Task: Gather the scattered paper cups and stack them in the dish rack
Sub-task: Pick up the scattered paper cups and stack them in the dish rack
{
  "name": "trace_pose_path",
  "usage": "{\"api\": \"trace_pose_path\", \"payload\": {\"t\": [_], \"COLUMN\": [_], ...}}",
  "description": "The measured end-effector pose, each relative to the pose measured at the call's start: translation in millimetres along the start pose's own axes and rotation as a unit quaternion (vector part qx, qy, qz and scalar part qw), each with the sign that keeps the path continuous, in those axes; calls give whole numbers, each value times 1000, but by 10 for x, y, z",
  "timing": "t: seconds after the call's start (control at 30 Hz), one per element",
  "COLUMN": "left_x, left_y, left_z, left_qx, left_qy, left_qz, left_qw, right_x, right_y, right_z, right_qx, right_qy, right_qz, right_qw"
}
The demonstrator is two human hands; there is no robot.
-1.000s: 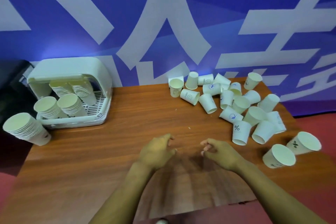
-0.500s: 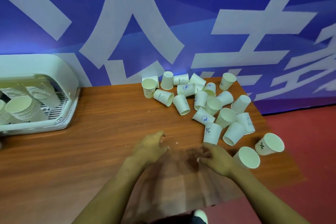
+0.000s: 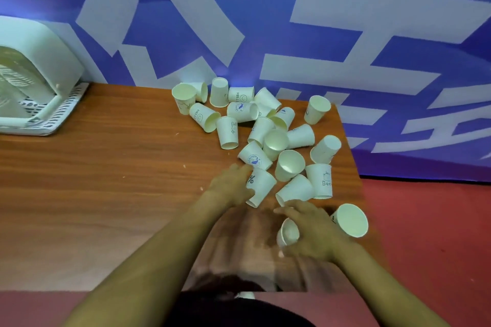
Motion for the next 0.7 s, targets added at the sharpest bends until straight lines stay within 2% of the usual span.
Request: {"api": "trace_pose_path", "payload": {"t": [0.17, 0.3, 0.47, 0.7], "left_x": [174, 229, 297, 241], "left_y": [-310, -430, -488, -491], "left_z": [-166, -269, -398, -479], "left_qx": [-28, -34, -4, -23], "left_qy": [44, 63, 70, 96], "left_qz": [-34, -50, -39, 5], "left_qw": [998, 996, 997, 995], "right_x": [325, 422, 489, 537], "right_y": [-263, -346, -256, -109], "right_z": [120, 84, -58, -203], "right_qx": [12, 24, 24, 32], "right_qy": [46, 45, 44, 41], "right_qz": [-15, -63, -115, -178], "right_qw": [999, 997, 992, 983]}}
Point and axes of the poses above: each hand's wrist, its own z-axis away from the middle knuckle, its own y-axis out of the back of the hand, x = y × z, the point moved 1 cm from there along -z, towards the middle knuckle, and after that the axes turned 12 degrees about z, right-handed, at the moved point
